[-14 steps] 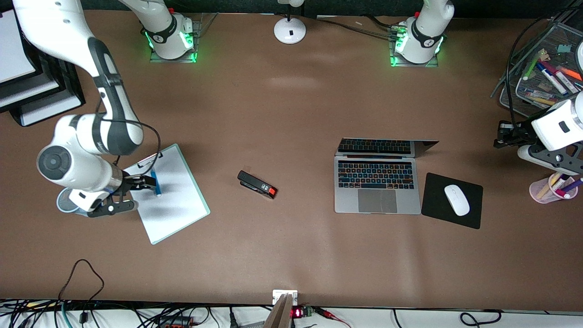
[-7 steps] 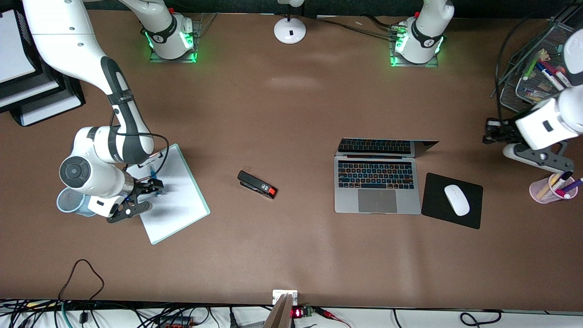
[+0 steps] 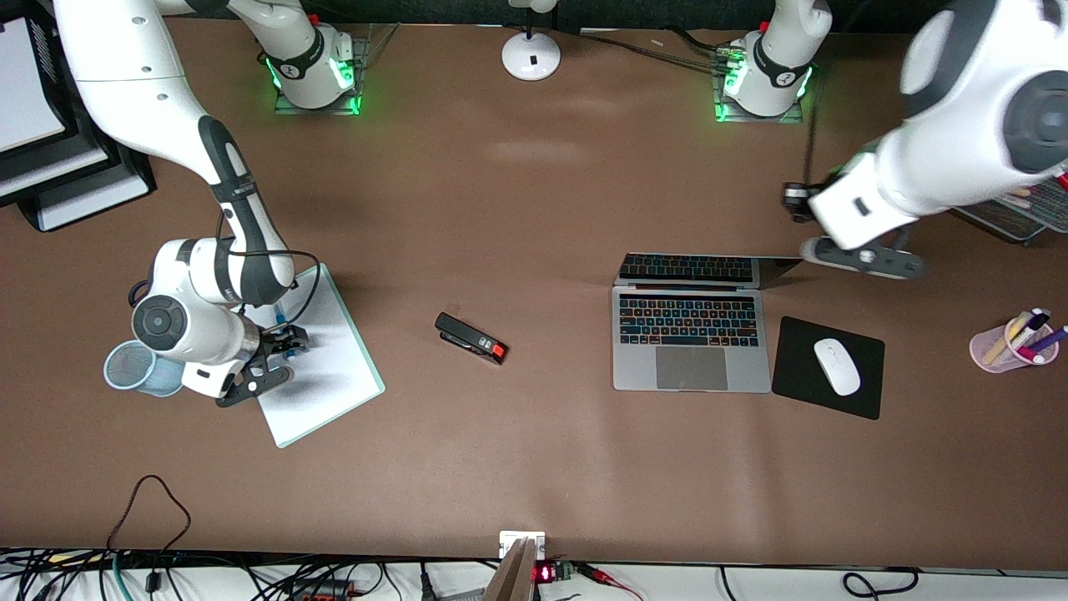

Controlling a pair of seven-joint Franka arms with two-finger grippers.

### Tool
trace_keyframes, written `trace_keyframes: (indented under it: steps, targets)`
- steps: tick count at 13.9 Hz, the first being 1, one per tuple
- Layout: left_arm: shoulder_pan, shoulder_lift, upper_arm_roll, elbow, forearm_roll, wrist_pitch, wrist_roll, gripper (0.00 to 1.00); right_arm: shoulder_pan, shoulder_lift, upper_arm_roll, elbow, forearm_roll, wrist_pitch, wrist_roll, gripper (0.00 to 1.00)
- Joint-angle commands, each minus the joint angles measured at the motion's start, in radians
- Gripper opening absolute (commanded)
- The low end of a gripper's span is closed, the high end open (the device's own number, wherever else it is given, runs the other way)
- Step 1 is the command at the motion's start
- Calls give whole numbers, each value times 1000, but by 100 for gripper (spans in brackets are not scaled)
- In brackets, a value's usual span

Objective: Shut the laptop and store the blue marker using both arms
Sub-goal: 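Reach the right gripper to the blue marker while the left gripper reaches the laptop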

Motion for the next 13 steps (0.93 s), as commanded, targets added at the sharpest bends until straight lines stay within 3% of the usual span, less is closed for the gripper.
trace_keyframes:
  steps: [1, 3, 6, 13]
  targets:
    - [5, -7, -69, -68, -21, 51, -98, 0, 9, 0, -1, 3, -11, -1, -9, 75]
    - [5, -48, -103, -189, -19, 138, -123, 0, 9, 0, -2, 3, -11, -1, 2, 58]
    - [5, -104, -119, -373, -18, 308, -124, 0, 7, 8, -2, 4, -9, -1, -6, 58]
    - [6, -75, -125, -574, 1, 627, -126, 0, 6, 20, -2, 8, -8, 4, -7, 54]
